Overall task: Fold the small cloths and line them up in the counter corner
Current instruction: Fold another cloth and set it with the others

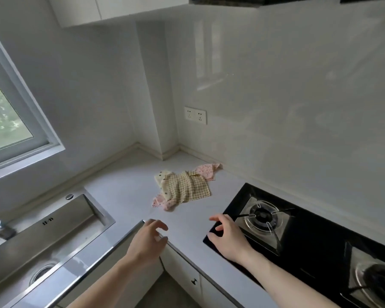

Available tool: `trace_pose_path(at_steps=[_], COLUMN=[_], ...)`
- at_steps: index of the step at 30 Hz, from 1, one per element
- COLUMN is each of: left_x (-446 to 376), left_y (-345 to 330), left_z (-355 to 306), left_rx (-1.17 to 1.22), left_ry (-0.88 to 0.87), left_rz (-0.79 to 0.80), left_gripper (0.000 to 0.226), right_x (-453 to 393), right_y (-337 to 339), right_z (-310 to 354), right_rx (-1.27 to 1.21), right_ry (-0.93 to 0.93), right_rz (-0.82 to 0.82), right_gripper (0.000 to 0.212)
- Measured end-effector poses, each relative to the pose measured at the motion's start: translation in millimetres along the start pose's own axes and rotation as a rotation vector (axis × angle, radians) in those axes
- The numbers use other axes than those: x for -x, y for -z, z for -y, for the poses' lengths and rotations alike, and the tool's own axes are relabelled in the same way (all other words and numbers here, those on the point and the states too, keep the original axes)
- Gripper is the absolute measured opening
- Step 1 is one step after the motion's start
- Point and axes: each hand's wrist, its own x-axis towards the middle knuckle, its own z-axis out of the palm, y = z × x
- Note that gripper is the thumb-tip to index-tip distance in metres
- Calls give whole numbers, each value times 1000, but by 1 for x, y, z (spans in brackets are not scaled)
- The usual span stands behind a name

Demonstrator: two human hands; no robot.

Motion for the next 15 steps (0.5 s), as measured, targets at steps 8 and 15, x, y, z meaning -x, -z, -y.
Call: trace_pose_path(at_steps=[8, 15], left_x=[-113, -184], left_y=[19, -1], left_z=[64, 122], left_rx=[-72, -171], left_ry=[-174, -220], left_rz=[152, 285], left_gripper=[22, 28], right_x=[-64, -105], right_y=[-57, -103], right_z=[20, 19], right_rx=[-26, 50], right_ry=[-131, -254], right_rz=[-179, -216], right_gripper=[37, 38])
